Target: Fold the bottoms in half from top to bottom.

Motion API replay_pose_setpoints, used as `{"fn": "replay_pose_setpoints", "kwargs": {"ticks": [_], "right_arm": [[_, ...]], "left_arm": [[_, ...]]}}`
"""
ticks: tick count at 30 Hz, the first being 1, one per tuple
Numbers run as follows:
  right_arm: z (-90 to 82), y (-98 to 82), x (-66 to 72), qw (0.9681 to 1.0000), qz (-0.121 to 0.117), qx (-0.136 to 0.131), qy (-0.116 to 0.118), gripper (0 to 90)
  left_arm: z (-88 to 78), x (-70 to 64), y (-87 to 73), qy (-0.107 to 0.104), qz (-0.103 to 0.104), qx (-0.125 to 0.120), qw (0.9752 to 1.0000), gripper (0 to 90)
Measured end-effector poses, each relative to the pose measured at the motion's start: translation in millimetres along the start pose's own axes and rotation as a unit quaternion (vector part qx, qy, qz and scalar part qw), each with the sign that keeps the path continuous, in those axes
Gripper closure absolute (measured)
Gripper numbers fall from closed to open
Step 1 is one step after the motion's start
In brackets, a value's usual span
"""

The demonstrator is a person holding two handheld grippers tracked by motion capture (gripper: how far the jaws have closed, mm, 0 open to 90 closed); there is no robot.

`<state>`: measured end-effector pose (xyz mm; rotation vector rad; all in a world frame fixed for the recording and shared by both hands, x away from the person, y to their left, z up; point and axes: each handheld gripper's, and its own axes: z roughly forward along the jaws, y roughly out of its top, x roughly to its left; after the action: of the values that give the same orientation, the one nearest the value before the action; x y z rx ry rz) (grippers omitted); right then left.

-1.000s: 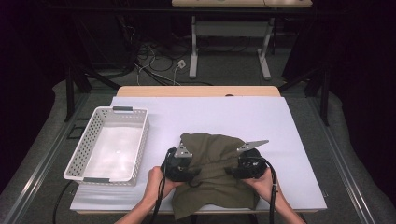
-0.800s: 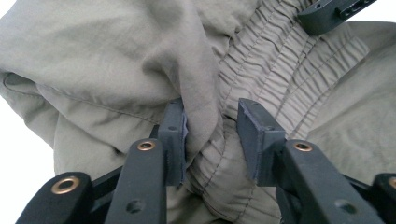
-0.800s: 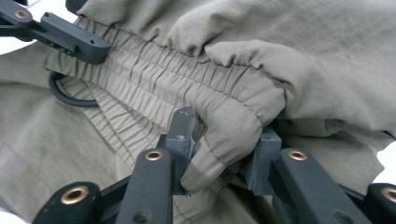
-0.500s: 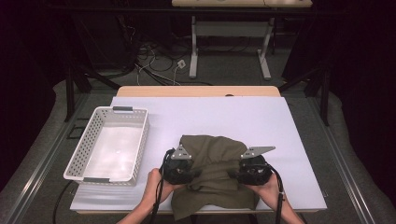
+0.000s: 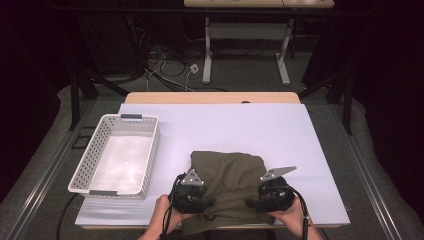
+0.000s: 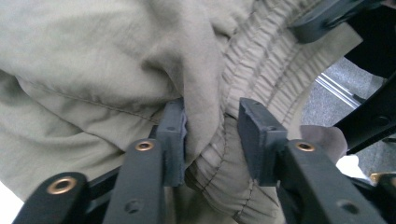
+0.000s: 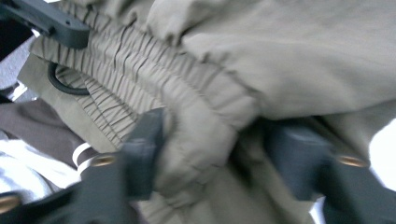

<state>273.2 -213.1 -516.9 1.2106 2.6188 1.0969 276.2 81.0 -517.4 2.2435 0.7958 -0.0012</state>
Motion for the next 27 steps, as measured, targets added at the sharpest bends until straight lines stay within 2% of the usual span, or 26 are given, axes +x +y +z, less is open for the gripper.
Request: {"fn": "replay_pose_setpoints", "kwargs": {"ticks": [1, 3, 4, 6, 7, 9, 10, 13, 15, 16, 18, 19, 21, 22, 24, 26, 27], "right_arm": [[-1.9, 0.3, -1.4, 0.9999, 0.007, -0.008, -0.006, 27.0], [-8.4, 1.8, -3.4, 0.9996, 0.005, -0.023, -0.015, 24.8], [-11.6, 3.1, -3.6, 0.9994, 0.006, -0.031, -0.016, 25.4], [-16.5, 6.1, -3.2, 0.9984, 0.002, -0.052, -0.021, 29.9], [-18.1, 8.2, -2.8, 0.9982, 0.000, -0.056, -0.020, 30.4], [-21.5, 12.1, -2.9, 0.9982, -0.007, -0.057, -0.015, 31.0], [-23.2, 13.4, -2.8, 0.9982, -0.002, -0.058, -0.011, 30.1], [-26.7, 13.8, -5.9, 0.9982, 0.001, -0.059, -0.012, 25.5], [-27.2, 14.0, -8.2, 0.9976, 0.007, -0.066, -0.020, 25.5], [-26.9, 15.0, -8.4, 0.9972, 0.004, -0.069, -0.030, 26.0], [-24.7, 18.8, -6.8, 0.9963, -0.005, -0.065, -0.055, 31.4], [-21.5, 20.6, -6.6, 0.9959, -0.012, -0.068, -0.059, 32.6], [-14.8, 24.0, -5.8, 0.9961, -0.019, -0.054, -0.067, 39.2], [-11.1, 25.0, -6.0, 0.9968, -0.020, -0.052, -0.058, 41.2], [-3.6, 26.2, -6.2, 0.9977, -0.023, -0.032, -0.056, 47.0], [2.5, 24.5, -8.4, 0.9983, -0.025, -0.022, -0.048, 52.8], [5.2, 23.1, -9.3, 0.9985, -0.024, -0.017, -0.046, 56.1]], "left_arm": [[-0.8, 1.3, 0.9, 0.007, 0.002, 0.001, 1.0000, 51.7], [-3.5, 1.4, 3.7, 0.025, 0.009, -0.002, 0.9996, 37.9], [-4.9, -0.2, 4.8, 0.029, 0.005, -0.013, 0.9995, 33.5], [-9.5, -2.9, 8.3, 0.043, 0.022, -0.029, 0.9984, 32.3], [-12.3, -3.6, 10.7, 0.045, 0.032, -0.033, 0.9979, 33.1], [-15.0, -4.7, 14.2, 0.042, 0.036, -0.044, 0.9975, 39.1], [-14.9, -5.2, 15.2, 0.041, 0.037, -0.047, 0.9974, 43.5], [-6.7, -2.4, 15.6, 0.042, 0.052, -0.024, 0.9975, 54.3], [1.1, 1.2, 12.9, 0.032, 0.044, -0.011, 0.9985, 60.7], [3.8, 2.4, 12.2, 0.033, 0.047, -0.010, 0.9983, 62.1], [6.6, 4.2, 11.6, 0.034, 0.050, -0.007, 0.9981, 65.9], [7.6, 4.8, 11.3, 0.033, 0.046, -0.005, 0.9984, 67.3], [9.0, 6.7, 10.1, 0.034, 0.048, -0.002, 0.9982, 68.7], [10.1, 7.4, 9.3, 0.033, 0.046, -0.001, 0.9984, 69.4], [12.3, 9.3, 7.9, 0.031, 0.039, 0.000, 0.9988, 70.0], [14.0, 11.5, 6.6, 0.031, 0.042, 0.005, 0.9986, 70.3], [14.9, 11.6, 5.9, 0.030, 0.037, 0.007, 0.9988, 70.3]]}}
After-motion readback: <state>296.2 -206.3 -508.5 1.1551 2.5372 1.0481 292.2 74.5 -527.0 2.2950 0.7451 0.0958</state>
